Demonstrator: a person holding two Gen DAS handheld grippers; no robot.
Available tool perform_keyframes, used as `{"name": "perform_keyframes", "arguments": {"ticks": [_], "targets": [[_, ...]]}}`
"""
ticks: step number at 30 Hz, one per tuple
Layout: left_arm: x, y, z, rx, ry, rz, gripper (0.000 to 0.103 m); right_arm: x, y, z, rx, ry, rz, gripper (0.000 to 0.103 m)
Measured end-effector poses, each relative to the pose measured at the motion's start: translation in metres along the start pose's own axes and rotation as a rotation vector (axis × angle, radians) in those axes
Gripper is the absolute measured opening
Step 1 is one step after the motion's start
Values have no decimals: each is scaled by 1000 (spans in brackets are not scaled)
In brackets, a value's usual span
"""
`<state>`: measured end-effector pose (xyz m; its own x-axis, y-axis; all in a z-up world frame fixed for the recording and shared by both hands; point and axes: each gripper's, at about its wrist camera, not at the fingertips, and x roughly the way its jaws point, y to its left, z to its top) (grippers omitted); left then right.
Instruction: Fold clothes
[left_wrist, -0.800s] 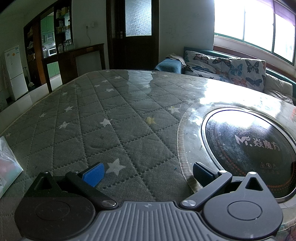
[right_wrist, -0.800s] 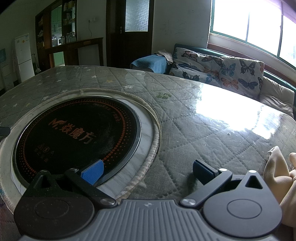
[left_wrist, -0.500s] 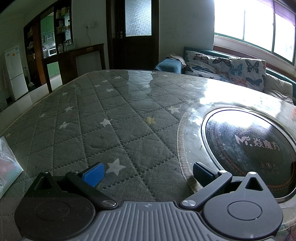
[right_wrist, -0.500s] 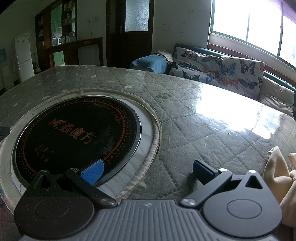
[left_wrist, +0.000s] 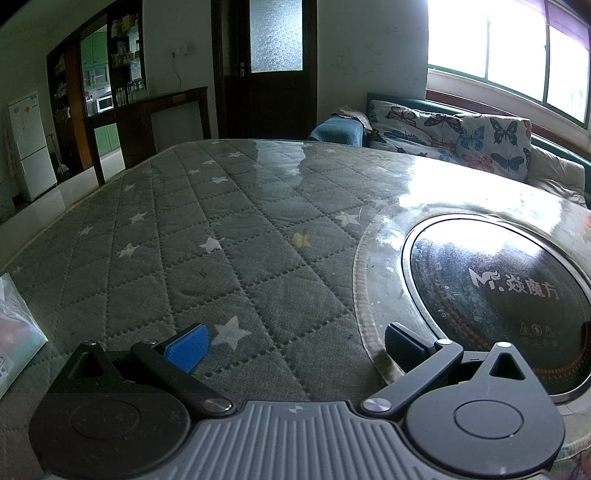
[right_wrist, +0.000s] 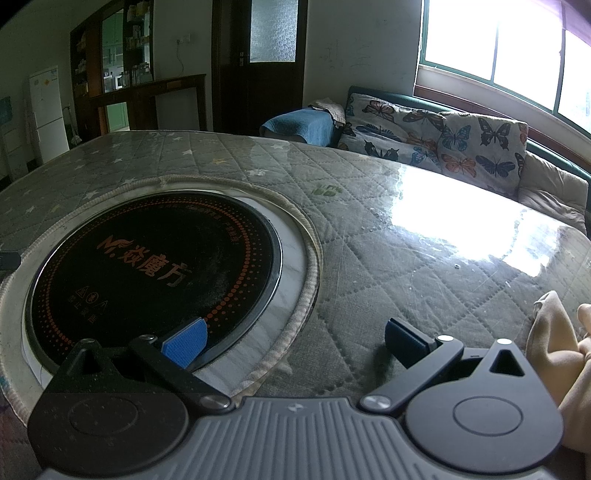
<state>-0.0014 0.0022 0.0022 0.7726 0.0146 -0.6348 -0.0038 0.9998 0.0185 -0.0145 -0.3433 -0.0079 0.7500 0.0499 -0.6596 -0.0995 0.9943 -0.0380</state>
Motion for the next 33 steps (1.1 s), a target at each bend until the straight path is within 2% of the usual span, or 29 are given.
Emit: {"name": "perform_keyframes", "arguments": {"ticks": [18, 29, 33], "targets": [[-3, -6, 2, -9, 21, 5, 103, -1, 2, -1, -2, 0, -3, 103], [-25, -36, 8, 56, -3, -60, 103, -21, 8, -7, -13, -21, -23, 103], [-33, -51, 10, 77, 14, -104, 103, -34, 11, -12, -26, -14, -22, 103]]}}
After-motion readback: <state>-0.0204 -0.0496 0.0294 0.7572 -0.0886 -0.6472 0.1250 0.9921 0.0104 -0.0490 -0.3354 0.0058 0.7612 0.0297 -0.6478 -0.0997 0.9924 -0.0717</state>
